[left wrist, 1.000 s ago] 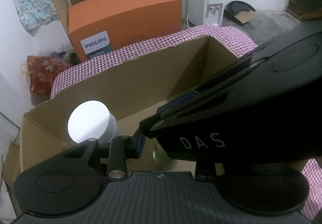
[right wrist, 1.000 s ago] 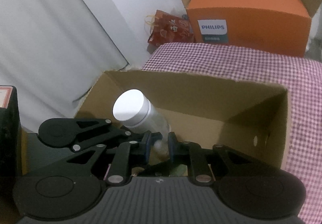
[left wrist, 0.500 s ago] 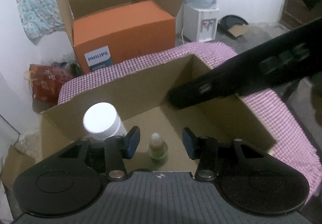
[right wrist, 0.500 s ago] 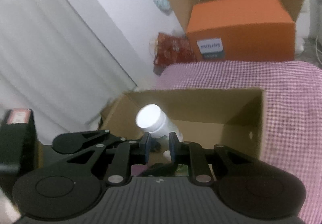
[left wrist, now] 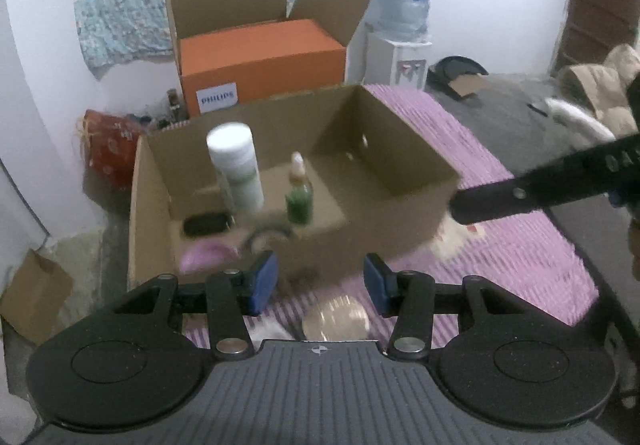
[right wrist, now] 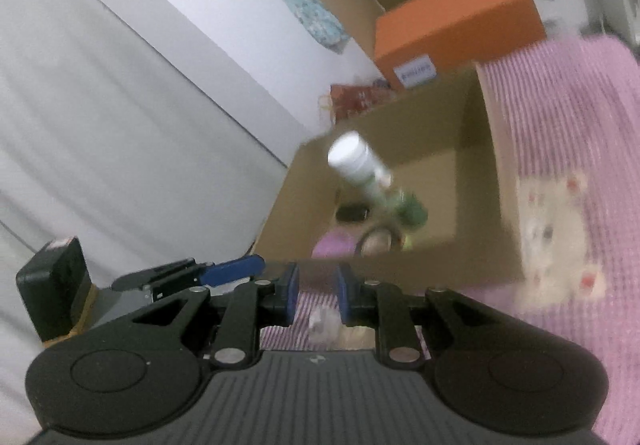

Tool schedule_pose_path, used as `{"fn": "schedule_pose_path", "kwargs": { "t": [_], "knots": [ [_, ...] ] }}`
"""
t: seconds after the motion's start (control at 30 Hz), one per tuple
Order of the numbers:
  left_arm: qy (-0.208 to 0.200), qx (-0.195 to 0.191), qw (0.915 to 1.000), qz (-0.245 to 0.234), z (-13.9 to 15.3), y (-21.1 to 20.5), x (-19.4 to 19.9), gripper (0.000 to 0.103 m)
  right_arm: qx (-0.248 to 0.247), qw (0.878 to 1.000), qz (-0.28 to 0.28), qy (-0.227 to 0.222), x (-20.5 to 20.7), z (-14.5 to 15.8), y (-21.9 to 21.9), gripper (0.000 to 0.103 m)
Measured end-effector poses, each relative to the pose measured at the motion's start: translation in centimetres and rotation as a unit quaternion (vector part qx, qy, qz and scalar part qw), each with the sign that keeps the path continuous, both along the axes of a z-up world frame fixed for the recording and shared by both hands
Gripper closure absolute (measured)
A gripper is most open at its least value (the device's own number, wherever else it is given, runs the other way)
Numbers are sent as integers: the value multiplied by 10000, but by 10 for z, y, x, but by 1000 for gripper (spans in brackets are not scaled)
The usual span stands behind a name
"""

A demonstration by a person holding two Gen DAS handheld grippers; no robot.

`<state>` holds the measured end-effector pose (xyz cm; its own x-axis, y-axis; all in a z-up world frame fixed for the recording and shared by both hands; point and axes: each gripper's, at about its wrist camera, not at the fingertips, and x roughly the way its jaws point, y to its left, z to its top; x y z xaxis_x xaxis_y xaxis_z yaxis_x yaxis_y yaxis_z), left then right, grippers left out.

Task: Organize rigid objects
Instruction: 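Grasp the gold-lidded jar with the right gripper, then lift the gold jar and carry it over the box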

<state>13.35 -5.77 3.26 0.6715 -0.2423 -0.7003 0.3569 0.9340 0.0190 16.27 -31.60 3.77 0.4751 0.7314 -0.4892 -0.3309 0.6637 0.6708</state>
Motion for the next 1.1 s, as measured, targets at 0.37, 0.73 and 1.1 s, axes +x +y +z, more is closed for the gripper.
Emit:
{"fn": "schedule_pose_path", "kwargs": {
  "t": [0.37,0.73,1.1],
  "knots": [
    [295,76,9995,44,-70,-18,-32,56,-282,9985,75,465,3,-54,39,81],
    [260,430,9984,252,-101,-21,-17,56,-665,9947,223,751,34,-90,68,62],
    [87,261,9989,384,-111,-16,-5,56,-630,9940,291,844,48,-107,73,62]
  ]
}}
